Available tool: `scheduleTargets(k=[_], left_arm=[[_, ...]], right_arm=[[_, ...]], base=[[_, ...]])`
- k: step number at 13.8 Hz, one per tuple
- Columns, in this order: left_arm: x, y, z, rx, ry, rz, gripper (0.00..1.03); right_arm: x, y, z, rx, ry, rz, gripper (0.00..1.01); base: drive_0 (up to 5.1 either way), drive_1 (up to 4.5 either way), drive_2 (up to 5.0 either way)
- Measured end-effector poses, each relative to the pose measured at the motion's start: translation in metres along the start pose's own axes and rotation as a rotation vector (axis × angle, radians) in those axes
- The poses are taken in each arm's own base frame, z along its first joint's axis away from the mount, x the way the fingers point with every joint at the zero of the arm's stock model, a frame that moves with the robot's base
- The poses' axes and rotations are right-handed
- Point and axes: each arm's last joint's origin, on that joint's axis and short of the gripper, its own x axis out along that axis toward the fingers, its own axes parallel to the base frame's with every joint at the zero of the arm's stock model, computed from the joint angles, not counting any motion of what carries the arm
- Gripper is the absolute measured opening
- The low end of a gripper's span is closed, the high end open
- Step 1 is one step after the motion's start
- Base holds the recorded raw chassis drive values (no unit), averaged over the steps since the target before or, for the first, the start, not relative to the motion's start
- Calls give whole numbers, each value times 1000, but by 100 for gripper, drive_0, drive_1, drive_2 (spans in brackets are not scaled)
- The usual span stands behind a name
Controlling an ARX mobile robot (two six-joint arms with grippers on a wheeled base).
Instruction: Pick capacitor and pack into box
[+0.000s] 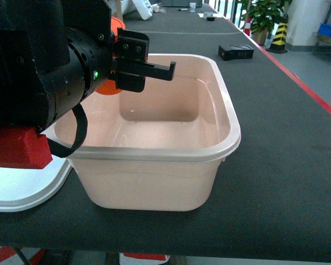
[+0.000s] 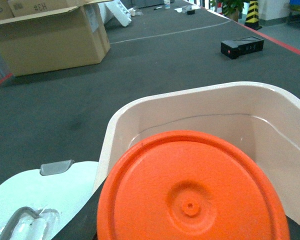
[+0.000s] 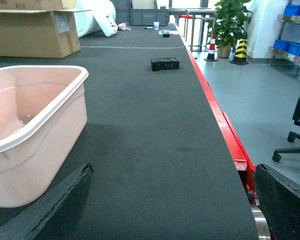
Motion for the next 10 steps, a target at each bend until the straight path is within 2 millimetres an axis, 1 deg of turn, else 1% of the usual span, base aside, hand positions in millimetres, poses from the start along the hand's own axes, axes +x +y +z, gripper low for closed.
scheduleTargets(k=[1,3,4,5,7,9,10], left_arm=[[1,-1,0,-6,-1,-7,44],[2,-2,4,-21,-22,-20,51],[4,-4,11,-37,-57,-28,63],[4,-5,13,-42,-69,-28,74],[2,-6,12,-43,-75,-30,99],[-7,-3,5,-41,-67,-22,98],[-14,1,6,-44,-74,-21,98]], right_arm=[[0,0,0,0,0,0,98],[0,0,0,0,0,0,98],[0,0,0,0,0,0,98],[0,0,0,0,0,0,98],[0,0,0,0,0,0,98],[0,0,0,0,0,0,98],[0,0,0,0,0,0,98]], base=[[0,0,0],[0,0,0],[0,0,0],[0,0,0],[0,0,0],[0,0,0],[0,0,0]])
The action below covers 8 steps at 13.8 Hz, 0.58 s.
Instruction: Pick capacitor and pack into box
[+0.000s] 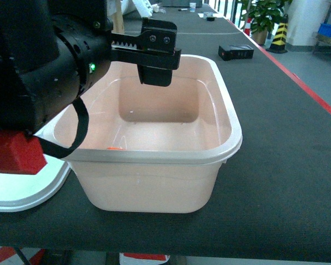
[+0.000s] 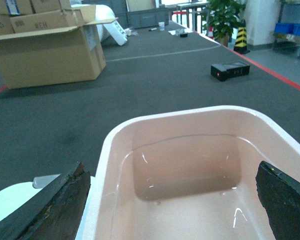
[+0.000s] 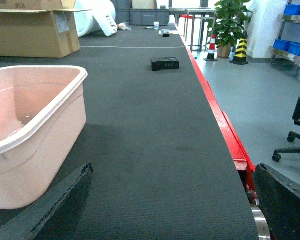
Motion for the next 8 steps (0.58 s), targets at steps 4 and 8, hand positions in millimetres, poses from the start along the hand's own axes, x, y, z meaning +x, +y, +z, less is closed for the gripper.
scheduleTargets(k=[4,8], left_arm=[[-52,57,16,-25,-76,89,98],[-94,136,-1,20,-72,236,98]], right_arm=[[0,0,0,0,0,0,98],[0,0,0,0,0,0,98]], base=[[0,0,0],[0,0,0]])
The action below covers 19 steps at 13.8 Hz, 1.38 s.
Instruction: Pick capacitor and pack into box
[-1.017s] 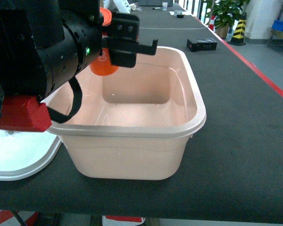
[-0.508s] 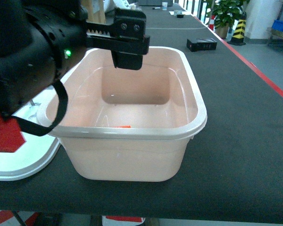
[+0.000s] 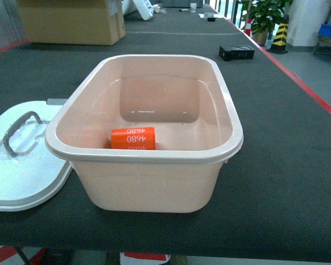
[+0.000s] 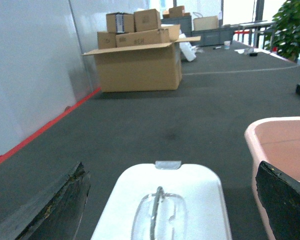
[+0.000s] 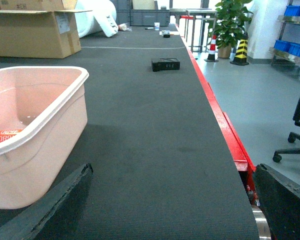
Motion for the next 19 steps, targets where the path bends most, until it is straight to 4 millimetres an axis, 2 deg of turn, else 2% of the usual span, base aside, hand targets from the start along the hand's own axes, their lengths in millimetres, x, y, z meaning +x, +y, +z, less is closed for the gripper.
scheduleTargets(k=[2,5,11,13,15,16,19], left_arm=[[10,20,-25,20,52,24,98],[37,33,-58,35,106,18,98],[106,39,-131,40,227,-12,98],[123,41,-154,19,264,-11,98],[126,31,-169,13,296,-54,98],[130,27,-172,1,298,-65,93],[136,25,-181,-41,301,-53,53]], right_arm=[[0,0,0,0,0,0,98],[0,0,0,0,0,0,98],[0,0,0,0,0,0,98],[0,0,0,0,0,0,98],[0,0,0,0,0,0,98],[0,0,0,0,0,0,98],[0,0,0,0,0,0,98]], base=[[0,0,0],[0,0,0],[0,0,0],[0,0,0],[0,0,0],[0,0,0],[0,0,0]])
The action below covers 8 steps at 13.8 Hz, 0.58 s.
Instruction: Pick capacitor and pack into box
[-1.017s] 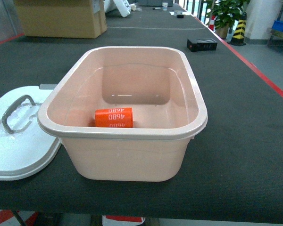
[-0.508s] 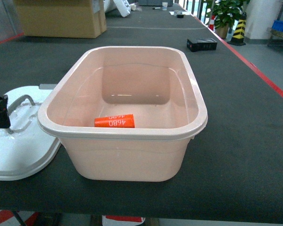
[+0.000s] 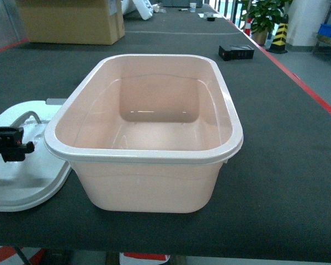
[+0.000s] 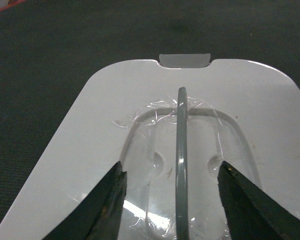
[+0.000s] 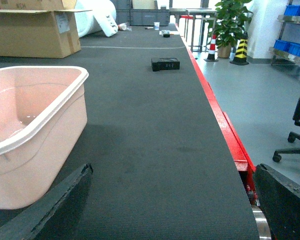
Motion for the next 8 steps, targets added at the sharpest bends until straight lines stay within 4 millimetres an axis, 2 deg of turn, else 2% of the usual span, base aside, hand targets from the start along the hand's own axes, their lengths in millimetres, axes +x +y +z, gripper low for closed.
scheduleTargets(k=[2,3,4,6,8], left_arm=[[4,0,-3,0,4,-4,28],[7,0,-1,0,-5,-9,10],[8,-1,-1,1,-6,-19,2],[7,1,1,-6,0,-5,2],[-7,13,21,-32,0,49,2]], right_arm=[[0,0,0,0,0,0,98],[0,0,0,0,0,0,98],[0,0,0,0,0,0,98],[0,0,0,0,0,0,98],[0,0,0,0,0,0,98]], base=[[0,0,0],[0,0,0],[0,0,0],[0,0,0],[0,0,0]])
